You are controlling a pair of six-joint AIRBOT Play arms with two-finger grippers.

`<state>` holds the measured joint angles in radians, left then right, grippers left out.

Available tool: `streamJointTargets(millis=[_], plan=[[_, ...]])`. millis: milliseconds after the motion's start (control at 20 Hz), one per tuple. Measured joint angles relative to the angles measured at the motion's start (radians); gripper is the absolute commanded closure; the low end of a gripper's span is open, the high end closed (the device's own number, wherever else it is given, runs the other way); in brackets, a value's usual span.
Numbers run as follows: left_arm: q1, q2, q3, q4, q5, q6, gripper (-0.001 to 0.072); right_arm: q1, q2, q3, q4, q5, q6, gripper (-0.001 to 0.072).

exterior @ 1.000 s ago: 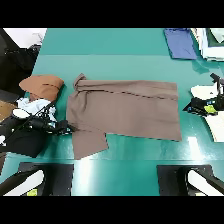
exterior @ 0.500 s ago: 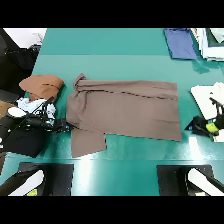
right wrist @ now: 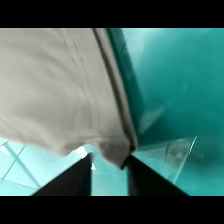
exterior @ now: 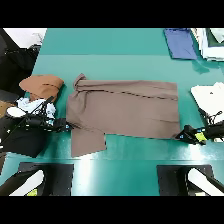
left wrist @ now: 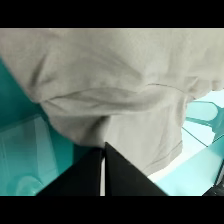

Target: Fold the shirts.

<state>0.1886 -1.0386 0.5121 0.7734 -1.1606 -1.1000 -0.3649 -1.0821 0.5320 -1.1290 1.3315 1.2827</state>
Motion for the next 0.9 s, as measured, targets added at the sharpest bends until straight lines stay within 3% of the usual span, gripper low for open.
streamJointTargets(millis=[50, 100, 450, 700, 900], plan=[[0.000, 0.000, 0.000, 0.000, 0.000, 0.000, 0.0681, 0.012, 0.000, -0.002, 0.005, -0.015, -0.002, 0.0639], [0.000, 0.000, 0.000, 0.000, 0.000, 0.000, 0.0681, 0.022, 0.000, -0.005, 0.005, -0.031, -0.003, 0.0694], [0.000, 0.043, 0.003, 0.046, -0.027, -0.018, 0.0685, 0.007, 0.048, -0.009, -0.029, -0.036, -0.004, 0.0697], [-0.002, 0.245, 0.004, 0.201, -0.183, -0.130, 0.0684, -0.068, 0.235, -0.009, -0.212, 0.131, 0.023, 0.0697], [-0.082, 0.393, 0.016, 0.204, -0.307, -0.241, 0.0683, -0.095, 0.389, 0.002, -0.278, 0.220, 0.040, 0.0697]])
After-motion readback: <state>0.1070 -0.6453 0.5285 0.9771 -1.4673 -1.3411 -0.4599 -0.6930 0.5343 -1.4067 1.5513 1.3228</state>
